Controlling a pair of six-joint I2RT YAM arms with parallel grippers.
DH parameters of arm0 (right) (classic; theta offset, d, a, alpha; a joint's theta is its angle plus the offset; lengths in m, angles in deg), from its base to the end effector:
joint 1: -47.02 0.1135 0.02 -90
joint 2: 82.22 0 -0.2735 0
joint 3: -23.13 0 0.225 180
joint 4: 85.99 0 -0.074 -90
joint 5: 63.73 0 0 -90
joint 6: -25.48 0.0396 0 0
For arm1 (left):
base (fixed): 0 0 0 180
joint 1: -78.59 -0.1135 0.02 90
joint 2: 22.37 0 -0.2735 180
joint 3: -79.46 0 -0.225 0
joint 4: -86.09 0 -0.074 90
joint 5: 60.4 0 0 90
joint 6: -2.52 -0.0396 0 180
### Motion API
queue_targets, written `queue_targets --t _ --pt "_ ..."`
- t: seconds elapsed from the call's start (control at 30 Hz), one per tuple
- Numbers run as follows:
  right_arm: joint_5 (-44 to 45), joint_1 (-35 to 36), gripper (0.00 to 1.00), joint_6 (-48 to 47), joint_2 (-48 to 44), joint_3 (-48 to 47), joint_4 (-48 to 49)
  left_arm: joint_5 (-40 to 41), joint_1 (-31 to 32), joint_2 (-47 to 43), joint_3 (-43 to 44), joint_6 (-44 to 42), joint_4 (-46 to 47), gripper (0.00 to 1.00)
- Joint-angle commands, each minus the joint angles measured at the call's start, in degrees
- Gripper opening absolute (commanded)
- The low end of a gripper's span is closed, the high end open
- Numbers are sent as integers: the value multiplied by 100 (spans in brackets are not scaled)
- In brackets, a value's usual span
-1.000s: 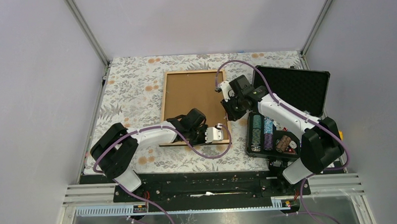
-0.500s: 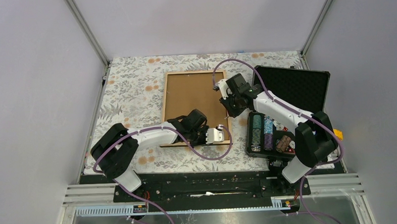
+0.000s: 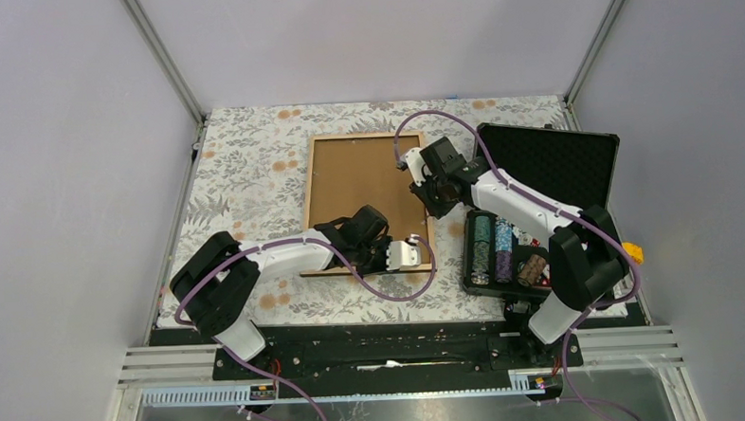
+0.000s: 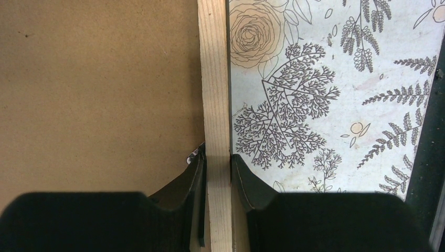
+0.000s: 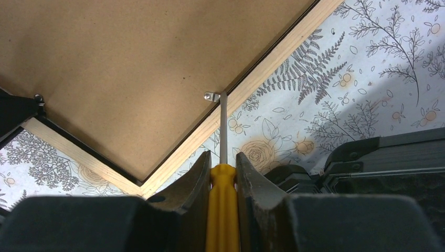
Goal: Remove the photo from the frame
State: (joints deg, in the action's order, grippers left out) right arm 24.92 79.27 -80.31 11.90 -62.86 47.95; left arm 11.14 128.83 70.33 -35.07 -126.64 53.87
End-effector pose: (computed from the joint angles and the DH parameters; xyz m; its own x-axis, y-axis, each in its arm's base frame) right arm 0.2776 0.1763 0.2624 -0.5116 -0.6445 -0.5682 -0.7112 0.6888 -0.1408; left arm 0.1756 -0.2307 0.1877 0.0984 0.8183 -0.5663 0.9930 -0.0436 0.1095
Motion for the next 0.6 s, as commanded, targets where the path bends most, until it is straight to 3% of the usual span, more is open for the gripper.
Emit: queue_targets --t 0.0,0.2,0.57 --pt "75 63 0 -1 -286 -236 -409 -343 178 143 -210 -14 -363 15" --pt "-344 95 0 234 -528 -216 -480 -314 202 178 -197 -4 -363 15" --pt "78 203 0 97 -137 -199 -507 -325 215 128 -228 -4 -350 14"
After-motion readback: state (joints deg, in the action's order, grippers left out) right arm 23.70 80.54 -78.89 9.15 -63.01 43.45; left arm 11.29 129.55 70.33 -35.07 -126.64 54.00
